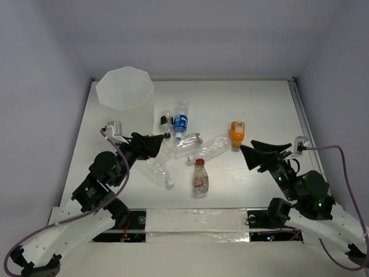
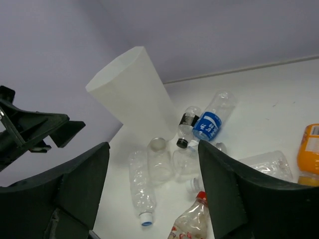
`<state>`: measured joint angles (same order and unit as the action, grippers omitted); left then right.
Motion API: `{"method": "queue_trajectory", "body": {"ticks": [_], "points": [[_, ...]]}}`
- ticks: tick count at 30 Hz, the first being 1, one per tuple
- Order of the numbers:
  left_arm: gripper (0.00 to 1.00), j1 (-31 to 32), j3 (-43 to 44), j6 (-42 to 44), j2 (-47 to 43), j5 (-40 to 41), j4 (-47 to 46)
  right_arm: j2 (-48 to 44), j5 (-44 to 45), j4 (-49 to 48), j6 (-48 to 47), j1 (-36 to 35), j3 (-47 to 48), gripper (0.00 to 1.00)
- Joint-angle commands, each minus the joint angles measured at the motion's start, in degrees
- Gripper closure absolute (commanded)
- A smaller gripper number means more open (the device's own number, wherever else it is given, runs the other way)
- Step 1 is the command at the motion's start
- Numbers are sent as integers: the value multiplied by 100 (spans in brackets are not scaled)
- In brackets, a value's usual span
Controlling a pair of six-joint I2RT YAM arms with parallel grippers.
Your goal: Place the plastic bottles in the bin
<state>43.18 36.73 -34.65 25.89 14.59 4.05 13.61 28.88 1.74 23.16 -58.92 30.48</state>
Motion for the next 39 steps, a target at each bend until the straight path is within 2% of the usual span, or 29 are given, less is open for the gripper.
{"method": "queue_trajectory", "body": {"ticks": [1, 2, 5, 6, 8, 10, 14, 15, 16, 18, 19, 20, 22, 23, 24, 27, 34, 39], "points": [[31, 33, 10, -76, 363, -334, -712, -384, 302, -15, 162, -15, -182, 28], [31, 33, 18, -50, 573, -369, -783, -429, 232, -7, 180, -15, -270, 31], [49, 33, 88, 64, 1073, -579, -1282, -482, 13, 19, 181, -15, -332, 78], [66, 33, 106, 108, 1215, -771, -1424, -464, -66, 81, 146, -15, -306, 100], [85, 33, 272, 178, 1802, -896, -1635, -359, -268, 142, 154, -15, -236, 100], [100, 33, 501, 283, 2243, -897, -1627, -297, -409, 81, 171, -15, -209, 100], [100, 33, 1246, 616, 3533, -528, -1488, -139, -620, -60, 242, -15, -314, 100], [100, 33, 1571, 827, 3955, -110, -1330, -130, -699, -77, 224, -15, -358, 99], [97, 33, 1574, 829, 3959, -105, -1328, -130, -700, -94, 207, -15, -385, 99], [83, 33, 2054, 1143, 4563, 244, -1136, -156, -796, -95, 180, -15, -420, 92], [70, 33, 2223, 1223, 4783, 351, -1057, -174, -797, -103, 163, -15, -429, 88], [65, -19, 2590, 1268, 5211, 430, -847, -191, -797, -95, 145, -15, -438, 83], [52, -125, 2874, 1391, 5592, 378, -740, -174, -805, -42, 128, -15, -394, 66], [49, -221, 2988, 1409, 5924, 361, -713, -174, -814, -33, 136, -15, -385, 58], [45, -309, 3224, 1426, 6084, 317, -652, -183, -832, -16, 136, -15, -385, 40], [33, -433, 3760, 1645, 6778, 343, -486, -183, -946, -77, 171, -15, -446, 23], [24, -485, 5019, 1997, 8194, 940, 87, -113, -1253, -121, 224, -15, -552, 20], [21, -679, 5764, 2190, 8994, 879, 341, -51, -1333, -121, 224, -15, -578, 20]]}}
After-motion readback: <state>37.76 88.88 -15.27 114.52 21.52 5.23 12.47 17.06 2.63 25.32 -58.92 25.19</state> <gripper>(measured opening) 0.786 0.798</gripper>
